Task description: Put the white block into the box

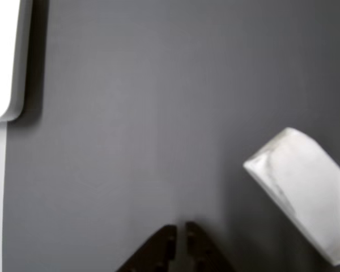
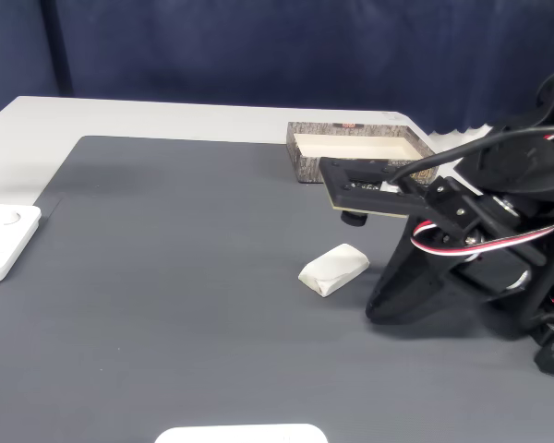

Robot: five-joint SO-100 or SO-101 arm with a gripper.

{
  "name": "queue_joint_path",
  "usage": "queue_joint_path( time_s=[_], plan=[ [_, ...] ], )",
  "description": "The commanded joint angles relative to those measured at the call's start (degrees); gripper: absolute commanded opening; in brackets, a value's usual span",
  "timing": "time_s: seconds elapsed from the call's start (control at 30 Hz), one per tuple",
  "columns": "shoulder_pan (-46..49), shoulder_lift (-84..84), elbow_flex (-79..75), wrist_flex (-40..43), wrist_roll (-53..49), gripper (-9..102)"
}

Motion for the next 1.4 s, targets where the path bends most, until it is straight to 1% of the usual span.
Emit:
queue_joint_path(
  time_s=[0.0,1.07,1.13,1.17,1.37],
  plan=[
    [0.7,1.9,1.1,0.2,0.4,-1],
    [1.9,1.1,1.1,-0.2,0.4,-1],
    [1.5,0.4,0.6,-0.3,-0.8,-2],
    [1.6,-0.7,-0.5,-0.1,-0.8,-2],
    [8.0,-16.2,-13.6,0.4,7.6,-2]
  ],
)
